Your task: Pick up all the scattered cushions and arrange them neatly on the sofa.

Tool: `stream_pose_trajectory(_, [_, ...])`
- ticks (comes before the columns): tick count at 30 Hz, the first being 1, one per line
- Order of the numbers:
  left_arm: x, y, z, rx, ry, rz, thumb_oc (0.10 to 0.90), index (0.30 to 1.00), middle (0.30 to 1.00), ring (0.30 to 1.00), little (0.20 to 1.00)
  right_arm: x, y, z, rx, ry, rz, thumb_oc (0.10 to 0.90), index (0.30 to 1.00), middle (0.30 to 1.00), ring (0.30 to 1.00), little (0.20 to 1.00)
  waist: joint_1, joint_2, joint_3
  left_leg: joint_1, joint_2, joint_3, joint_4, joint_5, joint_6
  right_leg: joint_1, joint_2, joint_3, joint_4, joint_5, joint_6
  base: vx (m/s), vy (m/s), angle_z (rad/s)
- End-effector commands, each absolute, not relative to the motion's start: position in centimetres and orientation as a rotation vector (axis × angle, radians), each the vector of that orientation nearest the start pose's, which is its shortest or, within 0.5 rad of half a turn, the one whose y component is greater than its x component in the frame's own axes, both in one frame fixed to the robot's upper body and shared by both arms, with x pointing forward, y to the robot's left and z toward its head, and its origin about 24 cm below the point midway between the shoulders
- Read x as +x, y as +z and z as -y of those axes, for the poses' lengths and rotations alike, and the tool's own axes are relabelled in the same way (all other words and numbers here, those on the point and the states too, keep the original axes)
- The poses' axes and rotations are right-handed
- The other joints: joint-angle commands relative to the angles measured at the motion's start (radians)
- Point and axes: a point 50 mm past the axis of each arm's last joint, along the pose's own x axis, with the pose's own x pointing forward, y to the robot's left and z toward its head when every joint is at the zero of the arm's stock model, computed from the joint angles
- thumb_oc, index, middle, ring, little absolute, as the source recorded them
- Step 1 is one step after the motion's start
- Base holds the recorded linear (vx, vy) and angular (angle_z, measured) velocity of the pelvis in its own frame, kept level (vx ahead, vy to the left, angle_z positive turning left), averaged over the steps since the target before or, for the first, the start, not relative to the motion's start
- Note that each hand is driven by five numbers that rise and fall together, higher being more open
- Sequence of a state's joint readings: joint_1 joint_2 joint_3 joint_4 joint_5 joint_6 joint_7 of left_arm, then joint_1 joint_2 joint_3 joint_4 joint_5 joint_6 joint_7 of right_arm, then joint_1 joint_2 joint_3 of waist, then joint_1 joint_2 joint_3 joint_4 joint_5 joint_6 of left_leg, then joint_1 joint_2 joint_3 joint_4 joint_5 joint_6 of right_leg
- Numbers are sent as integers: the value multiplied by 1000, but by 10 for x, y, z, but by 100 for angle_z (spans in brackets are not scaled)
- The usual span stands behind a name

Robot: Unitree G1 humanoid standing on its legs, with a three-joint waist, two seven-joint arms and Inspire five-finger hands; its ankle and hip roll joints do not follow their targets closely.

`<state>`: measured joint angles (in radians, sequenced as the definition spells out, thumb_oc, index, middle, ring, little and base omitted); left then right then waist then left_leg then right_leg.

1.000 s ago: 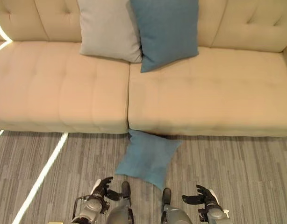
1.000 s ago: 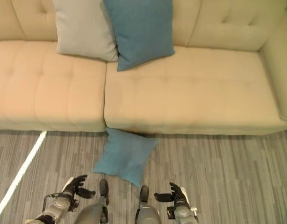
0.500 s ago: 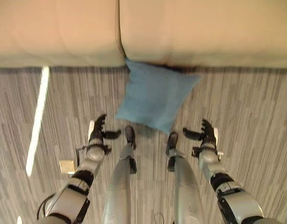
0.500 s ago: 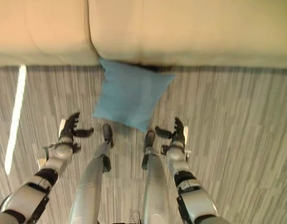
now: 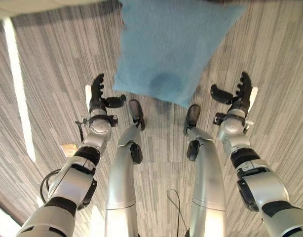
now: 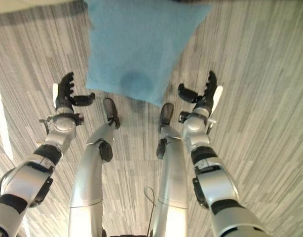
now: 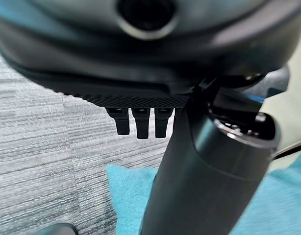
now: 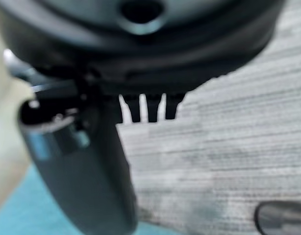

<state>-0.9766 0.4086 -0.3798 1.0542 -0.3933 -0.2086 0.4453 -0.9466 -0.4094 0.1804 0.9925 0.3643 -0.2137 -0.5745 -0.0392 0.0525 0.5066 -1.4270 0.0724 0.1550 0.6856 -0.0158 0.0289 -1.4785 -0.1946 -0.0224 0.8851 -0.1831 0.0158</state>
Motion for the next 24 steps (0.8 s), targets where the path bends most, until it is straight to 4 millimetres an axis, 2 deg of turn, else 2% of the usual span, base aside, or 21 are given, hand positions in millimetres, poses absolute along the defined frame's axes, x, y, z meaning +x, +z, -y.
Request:
stream_pose_trajectory(1, [395, 139, -232, 203, 479, 109, 800, 900, 900, 900, 900, 385, 138, 220, -75, -553, 196, 800, 900, 900, 900, 900, -21, 26, -114, -35, -35, -67, 135, -168, 4, 15, 16, -17, -34, -20, 49, 60, -32, -3])
stream_pose_trajectory(5, [403, 181, -227, 198, 446, 232, 800, 900, 900, 900, 900, 394, 169, 208, -34, -457, 285, 800, 900, 900, 900, 900, -20, 23, -116, -117, -34, -81, 181, -178, 0, -59, 10, -16, 11, -37, 46, 55, -26, -1])
stream_pose_trajectory(7, [404, 187, -226, 194, 440, 249, 800, 900, 900, 900, 900, 395, 174, 206, -29, -436, 302, 800, 900, 900, 900, 900, -19, 23, -119, -128, -38, -83, 188, -178, -1, -69, 10, -15, 16, -38, 46, 0, 0, 0])
stream_pose_trajectory(8, [405, 194, -225, 192, 437, 268, 800, 900, 900, 900, 900, 396, 180, 202, -25, -416, 317, 800, 900, 900, 900, 900, -19, 23, -121, -138, -38, -85, 189, -178, -1, -77, 11, -14, 16, -38, 46, 33, -13, -2])
stream_pose_trajectory(9, [407, 214, -216, 169, 401, 331, 800, 900, 900, 900, 900, 401, 195, 189, -2, -337, 354, 800, 900, 900, 900, 900, -15, 21, -118, -142, -41, -87, 184, -178, -3, -81, 9, -11, 17, -39, 48, 30, -13, -3])
stream_pose_trajectory(10, [407, 214, -216, 169, 401, 331, 800, 900, 900, 900, 900, 401, 195, 189, -2, -337, 355, 800, 900, 900, 900, 900, -15, 21, -118, -142, -41, -87, 184, -178, -3, -81, 9, -11, 17, -39, 48, 36, -6, -1])
stream_pose_trajectory(11, [409, 224, -206, 150, 366, 363, 800, 900, 900, 900, 900, 404, 206, 178, -2, -279, 376, 800, 900, 900, 900, 900, -10, 21, -118, -142, -42, -89, 179, -176, -5, -84, 9, -9, 20, -40, 50, 0, 0, 0])
stream_pose_trajectory(15, [413, 235, -174, 97, 265, 394, 800, 900, 900, 900, 900, 409, 228, 139, 37, -132, 410, 800, 900, 900, 900, 900, 2, 20, -115, -143, -47, -92, 180, -174, -8, -84, 7, -12, 23, -40, 51, 8, 1, 0])
stream_pose_trajectory(16, [413, 235, -174, 97, 265, 394, 800, 900, 900, 900, 900, 409, 228, 139, 37, -132, 410, 800, 900, 900, 900, 900, 2, 20, -115, -143, -47, -92, 180, -174, -8, -84, 7, -12, 23, -40, 51, 0, 0, 0])
stream_pose_trajectory(17, [414, 237, -157, 67, 209, 397, 800, 900, 900, 900, 900, 408, 237, 115, 47, -48, 435, 800, 900, 900, 900, 900, 6, 20, -115, -143, -50, -92, 181, -172, -9, -84, 7, -12, 24, -40, 51, 0, 0, 0])
stream_pose_trajectory(18, [414, 239, -147, 42, 182, 404, 800, 900, 900, 900, 900, 407, 242, 102, 58, -7, 446, 800, 900, 900, 900, 900, 7, 20, -116, -143, -51, -93, 180, -171, -10, -84, 7, -12, 24, -39, 51, 0, 0, 0])
stream_pose_trajectory(19, [414, 239, -147, 42, 182, 404, 800, 900, 900, 900, 900, 407, 242, 102, 58, -6, 446, 800, 900, 900, 900, 900, 7, 20, -116, -143, -51, -93, 180, -171, -10, -83, 7, -12, 24, -39, 51, 0, 0, 0])
stream_pose_trajectory(20, [412, 244, -132, -5, 136, 425, 765, 848, 848, 848, 848, 402, 250, 78, 74, 76, 473, 800, 900, 900, 900, 900, 10, 17, -119, -143, -54, -95, 176, -168, -11, -80, 8, -15, 18, -36, 51, 0, 0, 0])
stream_pose_trajectory(21, [412, 244, -133, -5, 136, 424, 582, 573, 573, 573, 573, 402, 250, 78, 74, 76, 472, 720, 780, 780, 780, 780, 10, 17, -119, -143, -54, -96, 176, -168, -11, -80, 8, -16, 17, -36, 51, 0, 0, 0])
stream_pose_trajectory(22, [409, 249, -121, -37, 99, 454, 400, 300, 300, 300, 300, 395, 256, 58, 94, 152, 505, 400, 300, 300, 300, 300, 12, 15, -128, -143, -59, -99, 172, -163, -12, -77, 10, -20, 9, -32, 52, 0, -8, 4])
stream_pose_trajectory(23, [409, 249, -121, -37, 99, 454, 400, 300, 300, 300, 300, 395, 256, 58, 94, 152, 504, 400, 300, 300, 300, 300, 12, 15, -128, -143, -59, -99, 171, -163, -12, -76, 10, -20, 9, -32, 52, 1, -10, 4])
stream_pose_trajectory(24, [407, 254, -118, -59, 83, 481, 400, 300, 300, 300, 300, 389, 261, 48, 112, 196, 537, 400, 300, 300, 300, 300, 12, 12, -138, -143, -61, -101, 165, -160, -13, -72, 12, -25, 1, -28, 53, -2, -8, 3])
